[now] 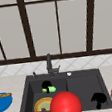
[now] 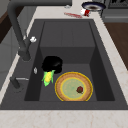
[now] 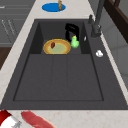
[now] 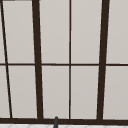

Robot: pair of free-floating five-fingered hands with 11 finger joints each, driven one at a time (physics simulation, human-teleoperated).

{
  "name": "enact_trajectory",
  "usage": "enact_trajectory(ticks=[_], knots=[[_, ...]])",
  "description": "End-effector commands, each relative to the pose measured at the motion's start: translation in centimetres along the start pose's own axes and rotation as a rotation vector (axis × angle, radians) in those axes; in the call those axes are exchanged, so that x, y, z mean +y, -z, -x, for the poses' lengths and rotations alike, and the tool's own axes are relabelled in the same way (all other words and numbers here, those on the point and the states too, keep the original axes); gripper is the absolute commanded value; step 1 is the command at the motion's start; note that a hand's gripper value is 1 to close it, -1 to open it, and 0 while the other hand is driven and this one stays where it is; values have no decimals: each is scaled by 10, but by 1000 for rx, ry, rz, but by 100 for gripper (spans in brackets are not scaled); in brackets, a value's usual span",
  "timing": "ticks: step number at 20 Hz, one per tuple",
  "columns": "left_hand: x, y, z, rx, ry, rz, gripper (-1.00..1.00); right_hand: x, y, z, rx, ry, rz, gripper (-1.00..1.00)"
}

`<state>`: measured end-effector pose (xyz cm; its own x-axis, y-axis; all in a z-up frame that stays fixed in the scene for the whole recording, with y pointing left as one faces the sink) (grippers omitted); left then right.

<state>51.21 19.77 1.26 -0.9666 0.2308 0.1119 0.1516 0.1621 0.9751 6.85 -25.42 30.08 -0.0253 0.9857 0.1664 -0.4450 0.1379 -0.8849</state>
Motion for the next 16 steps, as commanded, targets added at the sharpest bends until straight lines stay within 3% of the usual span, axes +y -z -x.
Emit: enact_trajectory(ticks=[1,4,6,8,9,16], knots=[[27,9,-28,-4,19,0,100,0,0,0,0,0,0,0],[40,12,-53,-4,31,7,100,0,0,0,0,0,0,0],[43,11,-63,-11,71,14,100,0,0,0,0,0,0,0],[45,9,-78,-11,68,7,100,0,0,0,0,0,0,0],[54,8,-82,-24,68,18,100,0,0,0,0,0,0,0],[105,10,-126,-18,33,20,100,0,0,0,0,0,0,0]])
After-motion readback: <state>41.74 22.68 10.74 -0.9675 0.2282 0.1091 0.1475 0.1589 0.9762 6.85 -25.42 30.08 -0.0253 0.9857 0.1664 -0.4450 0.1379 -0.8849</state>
